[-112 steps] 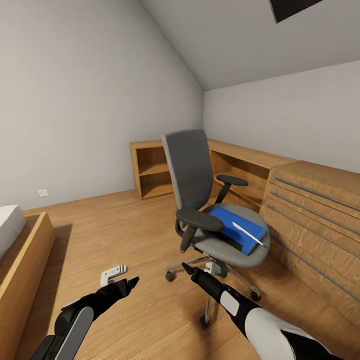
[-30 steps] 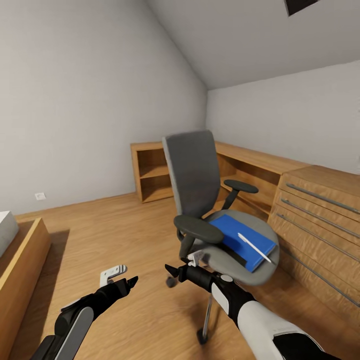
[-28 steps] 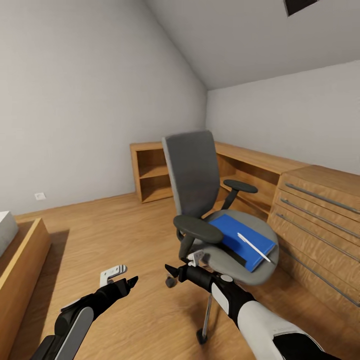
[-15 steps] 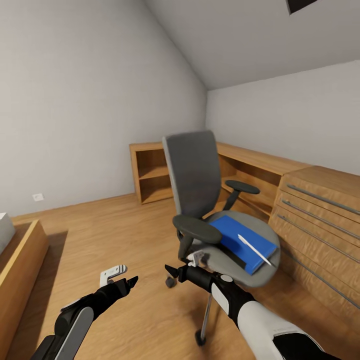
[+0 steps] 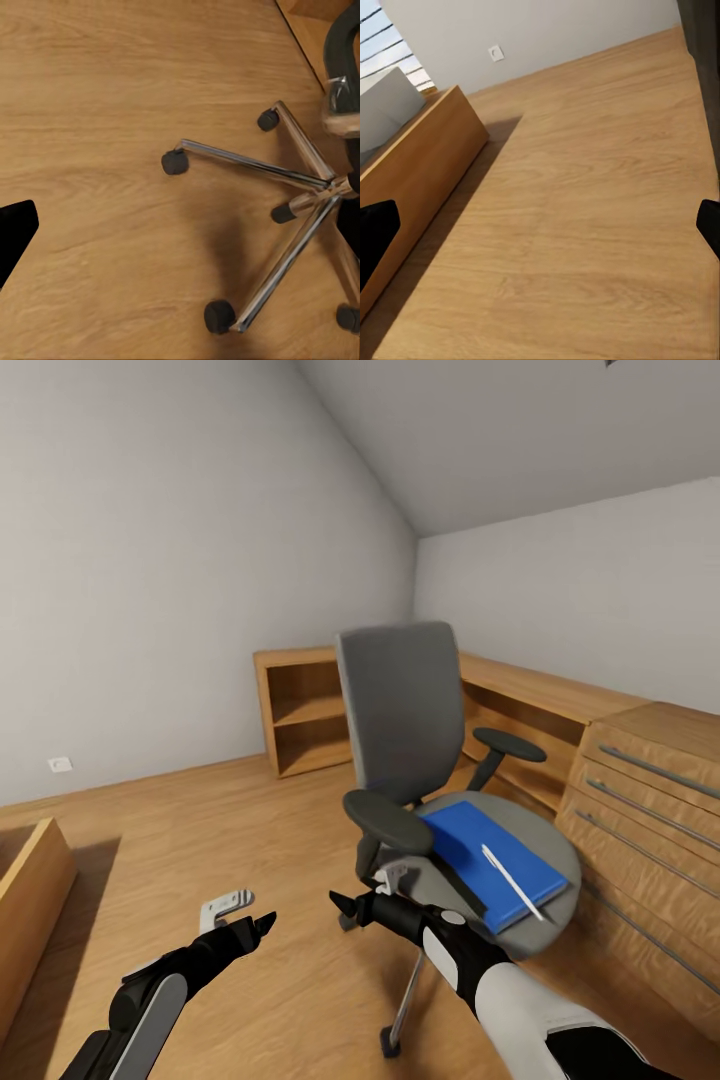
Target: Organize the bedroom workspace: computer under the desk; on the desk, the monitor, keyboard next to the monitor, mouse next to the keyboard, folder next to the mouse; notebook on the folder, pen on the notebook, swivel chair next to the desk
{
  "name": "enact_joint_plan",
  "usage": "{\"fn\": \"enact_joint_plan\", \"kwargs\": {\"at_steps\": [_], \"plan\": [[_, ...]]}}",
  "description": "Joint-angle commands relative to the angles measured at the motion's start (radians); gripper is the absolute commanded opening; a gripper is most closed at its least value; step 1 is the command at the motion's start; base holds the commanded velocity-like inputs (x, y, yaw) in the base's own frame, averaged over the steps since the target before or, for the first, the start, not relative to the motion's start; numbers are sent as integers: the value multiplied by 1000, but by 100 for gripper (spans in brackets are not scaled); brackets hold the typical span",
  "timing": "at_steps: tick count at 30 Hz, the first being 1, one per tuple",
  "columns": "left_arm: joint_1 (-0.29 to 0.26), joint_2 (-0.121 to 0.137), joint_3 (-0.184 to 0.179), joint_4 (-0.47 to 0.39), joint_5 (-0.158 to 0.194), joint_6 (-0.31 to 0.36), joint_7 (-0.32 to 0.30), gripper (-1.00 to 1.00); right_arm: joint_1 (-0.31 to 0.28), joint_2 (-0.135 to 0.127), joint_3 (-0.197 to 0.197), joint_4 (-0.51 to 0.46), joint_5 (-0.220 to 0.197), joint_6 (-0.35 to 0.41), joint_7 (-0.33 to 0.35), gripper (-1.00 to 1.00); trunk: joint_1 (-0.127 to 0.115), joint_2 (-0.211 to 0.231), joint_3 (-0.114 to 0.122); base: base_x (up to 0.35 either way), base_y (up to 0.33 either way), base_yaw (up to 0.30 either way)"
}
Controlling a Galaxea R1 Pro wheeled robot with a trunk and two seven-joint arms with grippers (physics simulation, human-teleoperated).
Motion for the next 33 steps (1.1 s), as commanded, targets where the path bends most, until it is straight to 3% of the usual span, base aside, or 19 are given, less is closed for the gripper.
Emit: {"fn": "enact_joint_plan", "kwargs": {"at_steps": [1,14,33], "plan": [[0,1,-2,-2,10,2,10,100,-1,0,-2,1,-13,-2,-3,100,0,0,-1,265,0,0],[0,1,-2,-1,10,2,10,100,-1,0,-2,1,-13,-2,-3,100,0,0,-1,15,0,0],[0,1,-2,-2,12,3,10,100,-1,0,-1,21,-11,0,-2,100,0,0,-1,-312,0,0]]}}
